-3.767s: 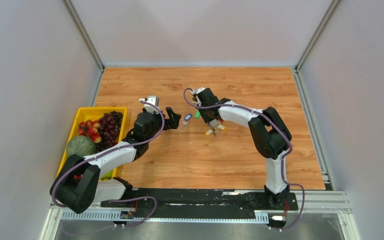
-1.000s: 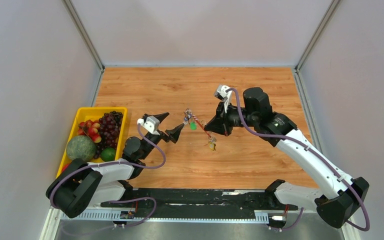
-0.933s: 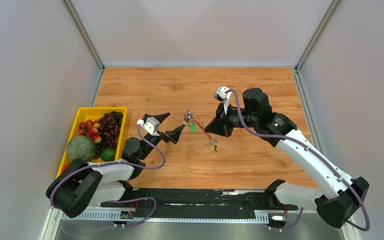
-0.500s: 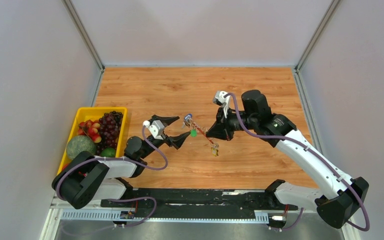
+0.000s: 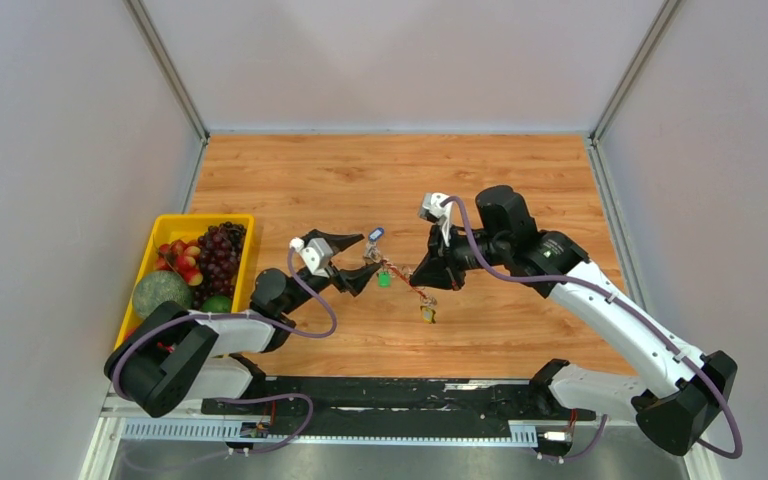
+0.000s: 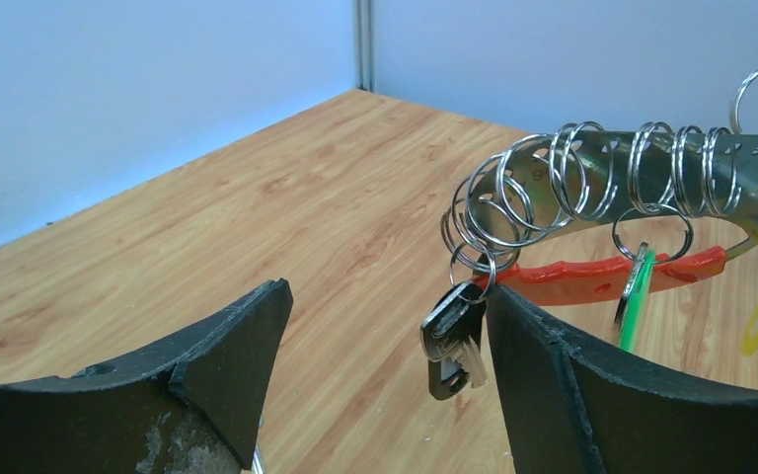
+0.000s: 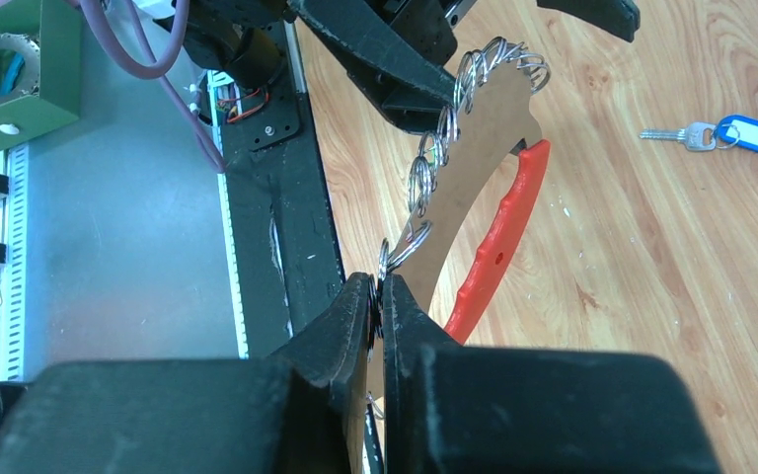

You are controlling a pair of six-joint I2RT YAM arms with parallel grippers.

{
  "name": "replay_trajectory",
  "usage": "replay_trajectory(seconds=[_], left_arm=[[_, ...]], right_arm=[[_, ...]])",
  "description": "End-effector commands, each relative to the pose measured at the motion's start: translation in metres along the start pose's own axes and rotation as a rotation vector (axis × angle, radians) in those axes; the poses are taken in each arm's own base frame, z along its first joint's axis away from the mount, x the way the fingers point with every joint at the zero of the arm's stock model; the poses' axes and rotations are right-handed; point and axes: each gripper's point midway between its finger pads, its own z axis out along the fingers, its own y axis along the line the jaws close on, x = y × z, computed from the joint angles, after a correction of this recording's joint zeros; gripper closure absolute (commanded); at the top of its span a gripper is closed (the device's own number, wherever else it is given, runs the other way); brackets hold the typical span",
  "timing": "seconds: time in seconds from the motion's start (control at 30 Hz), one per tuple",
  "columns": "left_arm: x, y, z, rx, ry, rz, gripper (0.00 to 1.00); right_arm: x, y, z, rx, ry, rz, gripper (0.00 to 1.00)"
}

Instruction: Remove the keys from the keyring

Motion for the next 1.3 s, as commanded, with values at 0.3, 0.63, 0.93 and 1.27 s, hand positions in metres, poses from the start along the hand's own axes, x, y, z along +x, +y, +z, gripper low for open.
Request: replay_trajectory(seconds=[0.3,0.63,0.93,1.27], left_arm=[[-0.003,0.009,0.014,-0.011,0.050,0.026,0.97],[0.007,0.028,0.010,-0.108,0.134,0.064,1.00],[-0.002,0.027,0.017,-0.089,0.174,0.093,1.00],[-0.039,-0.004,0.023,0.002,0.200,0.113,1.00]], right_arm=[[-0.010,-0.016,-0.003,0.106,-0.022,-0.050,0.94],[0.018,-0.053,0.019,0.197,0.087,0.026,0.58],[0.004,-0.072,0.024,0.265,0.054,-0.012,0.45],[-0.041,-0.064,0.023,0.248,-0.237,-0.113,0.56]])
